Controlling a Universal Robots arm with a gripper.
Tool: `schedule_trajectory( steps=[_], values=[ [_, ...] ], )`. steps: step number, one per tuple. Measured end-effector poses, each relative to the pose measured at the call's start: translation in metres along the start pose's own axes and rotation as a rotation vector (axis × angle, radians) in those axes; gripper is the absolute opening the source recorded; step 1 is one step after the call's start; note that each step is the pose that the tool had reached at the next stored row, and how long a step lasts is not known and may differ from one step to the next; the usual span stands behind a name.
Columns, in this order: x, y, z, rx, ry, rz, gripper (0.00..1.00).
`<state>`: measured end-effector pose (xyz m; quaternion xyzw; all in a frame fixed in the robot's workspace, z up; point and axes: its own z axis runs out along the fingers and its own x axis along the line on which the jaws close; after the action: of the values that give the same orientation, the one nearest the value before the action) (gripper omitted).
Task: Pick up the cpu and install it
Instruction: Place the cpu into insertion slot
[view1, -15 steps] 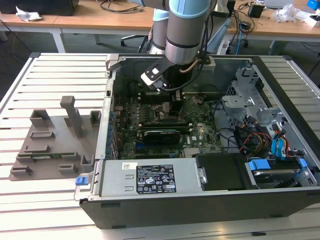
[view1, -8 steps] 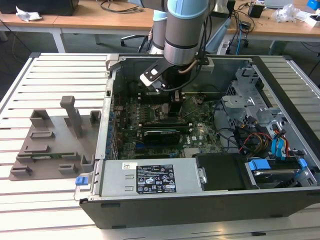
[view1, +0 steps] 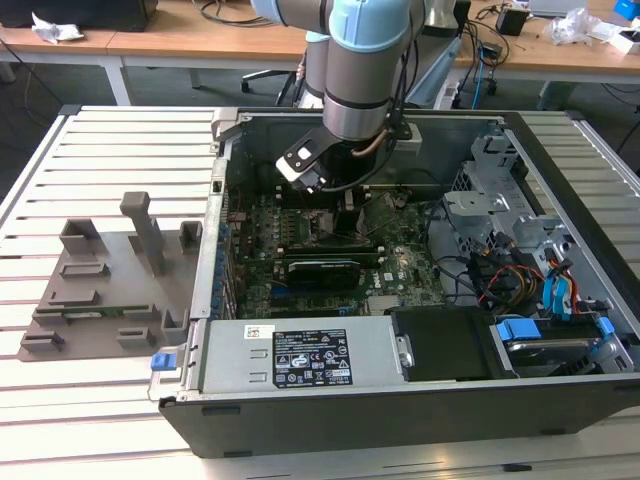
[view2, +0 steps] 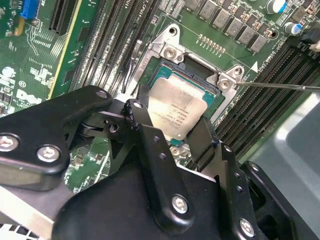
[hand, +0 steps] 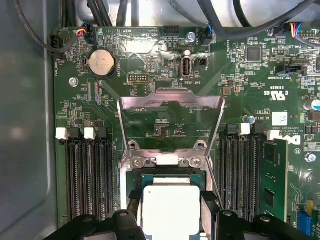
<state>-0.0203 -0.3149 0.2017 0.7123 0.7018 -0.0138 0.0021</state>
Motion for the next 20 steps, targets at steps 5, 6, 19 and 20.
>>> schedule_trajectory(
  steps=[5,6,19,20],
  values=[
    [0.0026,0.0001,0.0024,-0.0006,-0.0001,-0.018,0.55],
    [0.0026,0.0001,0.0028,-0.0005,-0.0002,-0.018,0.55],
    [0.0026,-0.0001,0.0026,-0.0006,0.0,-0.018,0.62],
    [0.0025,-0.0001,-0.0002,-0.0005,-0.0002,-0.018,0.62]
  ],
)
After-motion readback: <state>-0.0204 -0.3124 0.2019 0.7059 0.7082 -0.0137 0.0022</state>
